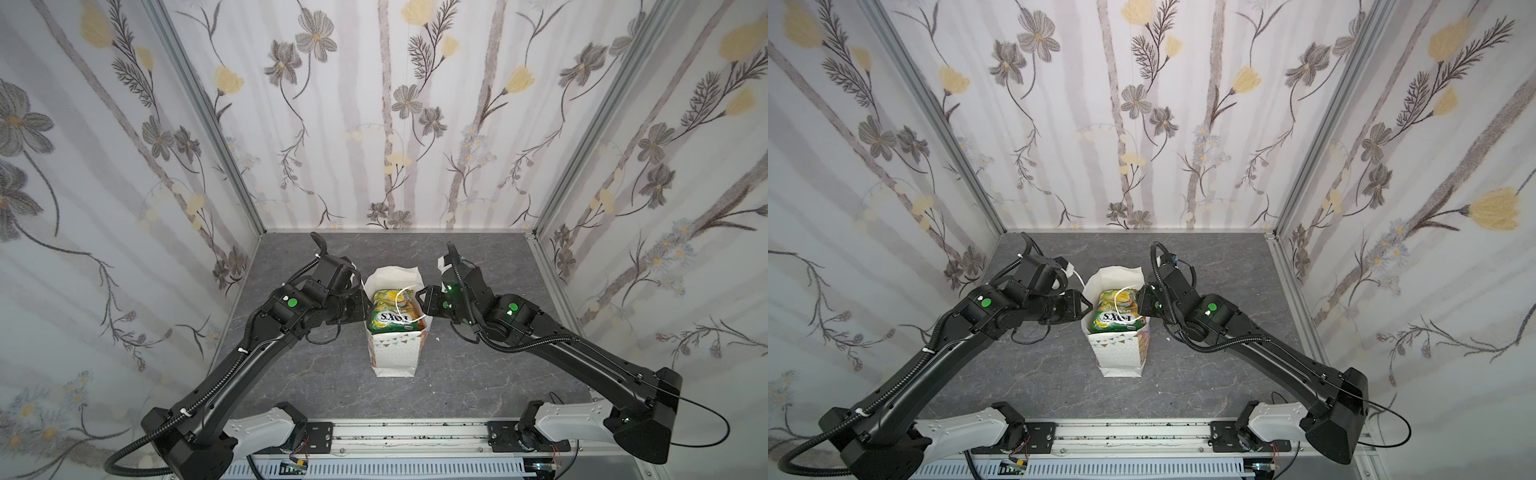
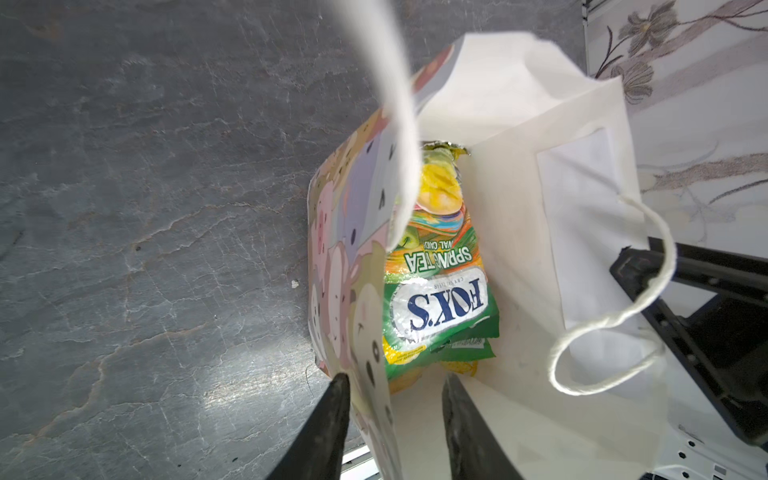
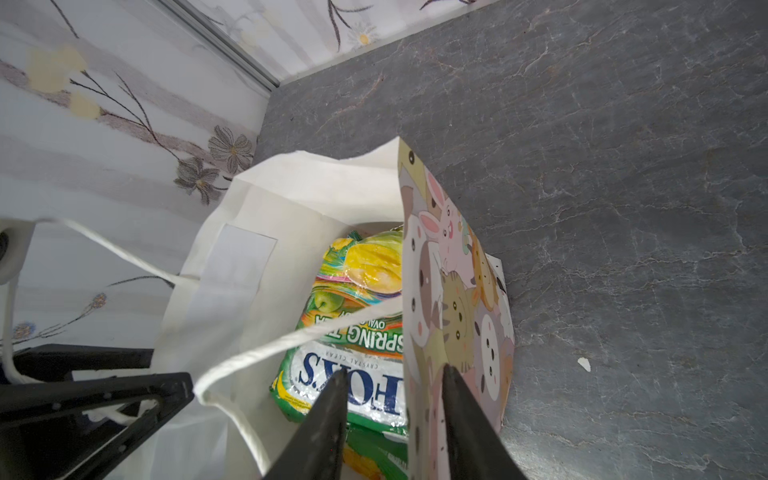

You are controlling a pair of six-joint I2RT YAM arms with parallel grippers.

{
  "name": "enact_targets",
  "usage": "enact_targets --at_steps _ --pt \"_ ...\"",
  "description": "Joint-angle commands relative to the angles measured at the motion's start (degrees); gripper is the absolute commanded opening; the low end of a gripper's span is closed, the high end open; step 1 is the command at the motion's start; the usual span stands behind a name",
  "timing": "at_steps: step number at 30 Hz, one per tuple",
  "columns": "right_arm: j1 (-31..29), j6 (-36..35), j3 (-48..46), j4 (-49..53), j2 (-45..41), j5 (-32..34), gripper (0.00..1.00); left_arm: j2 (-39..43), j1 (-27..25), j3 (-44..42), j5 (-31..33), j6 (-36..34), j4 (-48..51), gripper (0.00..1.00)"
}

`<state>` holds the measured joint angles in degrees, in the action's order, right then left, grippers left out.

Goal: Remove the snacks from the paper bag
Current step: 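Release the bag rim and raise both grippers above the bag, then lower the left gripper into the bag onto the green FOX'S packet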

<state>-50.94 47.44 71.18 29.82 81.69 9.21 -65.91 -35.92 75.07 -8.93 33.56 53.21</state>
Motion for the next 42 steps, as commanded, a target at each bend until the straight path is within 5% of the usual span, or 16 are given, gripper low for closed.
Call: enact_targets --at_steps 1,11,17,25,30,35,42 --pt "-0.04 -1.06 2.07 0.17 -0.86 2.64 0.43 1.59 0.06 2.44 5.51 -2.76 2.55 0.42" --pt "0.31 -6.68 5.48 -0.24 -5.92 4.7 0.64 1.07 -0.14 19.02 8.87 -11.03 5.82 0.36" --pt "2.29 -9.58 4.25 -1.49 -9.08 -0.36 0.74 -8.79 -1.79 31.31 5.82 -11.41 3.74 0.33" --pt "3.04 -8.73 -0.17 -2.67 -14.61 -2.91 0.79 -23.13 -4.85 41.6 10.18 -11.79 10.08 0.33" --pt "4.96 -8.06 -2.03 -2.67 -17.13 -2.7 0.8 -27.98 -4.86 41.31 12.39 -11.93 14.58 0.32" --pt "5.93 -7.83 -3.18 -2.75 -18.81 -3.79 0.89 -29.07 -5.44 36.78 5.52 -12.03 14.54 0.31" --pt "6.8 -8.11 -6.11 -6.12 -22.2 -4.64 0.99 -29.29 -6.33 30.45 6.03 -11.85 15.06 0.31"
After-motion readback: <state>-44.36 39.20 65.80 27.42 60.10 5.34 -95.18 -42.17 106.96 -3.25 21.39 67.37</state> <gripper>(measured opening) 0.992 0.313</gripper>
